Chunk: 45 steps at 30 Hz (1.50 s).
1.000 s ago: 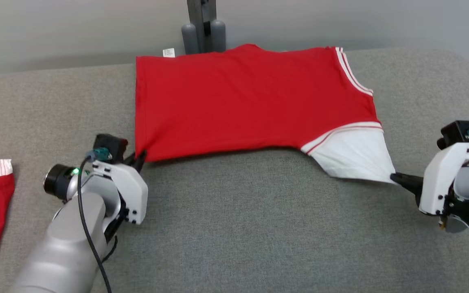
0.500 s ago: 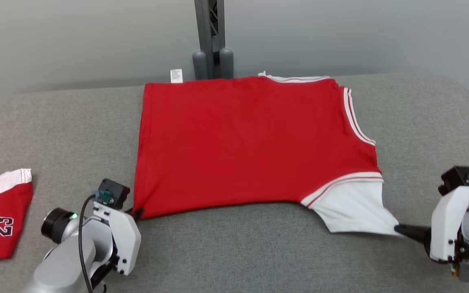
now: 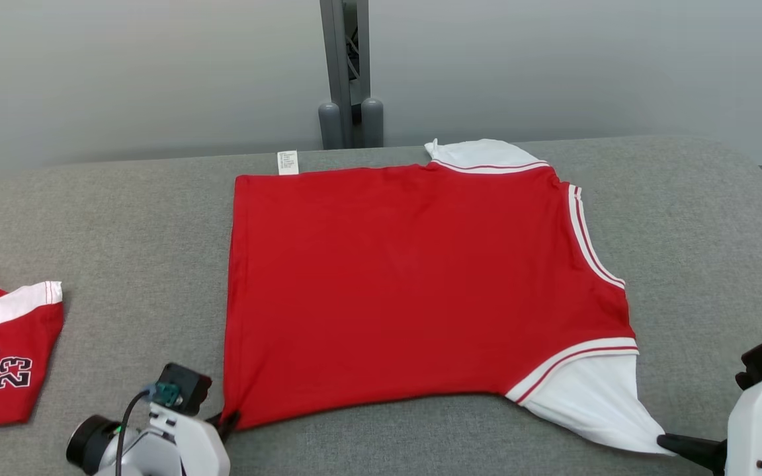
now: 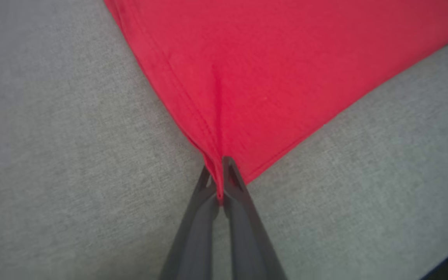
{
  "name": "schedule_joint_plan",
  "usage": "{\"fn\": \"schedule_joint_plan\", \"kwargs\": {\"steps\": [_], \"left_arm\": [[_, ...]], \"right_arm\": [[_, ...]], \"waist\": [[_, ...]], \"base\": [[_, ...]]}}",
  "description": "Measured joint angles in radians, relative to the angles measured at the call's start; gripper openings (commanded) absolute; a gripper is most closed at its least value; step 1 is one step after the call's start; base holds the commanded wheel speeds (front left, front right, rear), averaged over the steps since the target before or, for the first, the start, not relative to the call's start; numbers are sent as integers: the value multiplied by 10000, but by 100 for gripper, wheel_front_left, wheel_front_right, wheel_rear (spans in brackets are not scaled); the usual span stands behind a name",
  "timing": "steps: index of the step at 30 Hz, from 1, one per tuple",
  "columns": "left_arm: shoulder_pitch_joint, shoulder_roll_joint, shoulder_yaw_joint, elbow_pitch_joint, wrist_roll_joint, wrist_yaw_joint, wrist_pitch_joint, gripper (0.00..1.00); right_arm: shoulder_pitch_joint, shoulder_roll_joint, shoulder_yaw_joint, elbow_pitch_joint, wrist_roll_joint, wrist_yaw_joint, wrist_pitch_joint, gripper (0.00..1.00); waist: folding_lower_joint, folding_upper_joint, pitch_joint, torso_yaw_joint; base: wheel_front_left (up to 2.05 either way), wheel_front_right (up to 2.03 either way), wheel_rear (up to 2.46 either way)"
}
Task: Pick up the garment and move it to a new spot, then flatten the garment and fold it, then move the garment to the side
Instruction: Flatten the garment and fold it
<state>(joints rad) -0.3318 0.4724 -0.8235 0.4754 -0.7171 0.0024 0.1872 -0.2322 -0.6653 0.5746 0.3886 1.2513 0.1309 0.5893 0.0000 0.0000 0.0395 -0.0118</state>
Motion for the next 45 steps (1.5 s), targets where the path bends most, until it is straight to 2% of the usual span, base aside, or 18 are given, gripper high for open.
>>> {"fn": "schedule_joint_plan", "kwargs": {"steps": [5,8,14,21,33,45], "left_arm": [[997,907,184,-2098,-387,612,616,0],[1481,1350,286,-3221,-708,796,951,0],[2027,2127,240,-4665,-982,811,1507,0],[2079,2629,92,-5095,-924,765,1908,0],[2255,3093,-201,-5494,-1241,635,2872,0],[2213,3055,299,-5962,-1770,807,2742,0]], "right_arm": [[662,-12,-686,-627,-109,0,240,0],[1061,6,-1116,-1001,-119,0,493,0],[1943,134,-1967,-1628,-194,0,1588,0],[2751,343,-2830,-2178,-362,0,3099,0],[4070,1636,-4899,-3430,-1515,0,5415,0],[4027,3540,-6707,-4767,-2775,0,6301,0]], "waist": [[0,0,64,38],[0,0,109,86],[0,0,76,177],[0,0,-32,172],[0,0,-148,99],[0,0,74,104]], "base": [[0,0,0],[0,0,0],[0,0,0],[0,0,0],[0,0,0],[0,0,0]]}}
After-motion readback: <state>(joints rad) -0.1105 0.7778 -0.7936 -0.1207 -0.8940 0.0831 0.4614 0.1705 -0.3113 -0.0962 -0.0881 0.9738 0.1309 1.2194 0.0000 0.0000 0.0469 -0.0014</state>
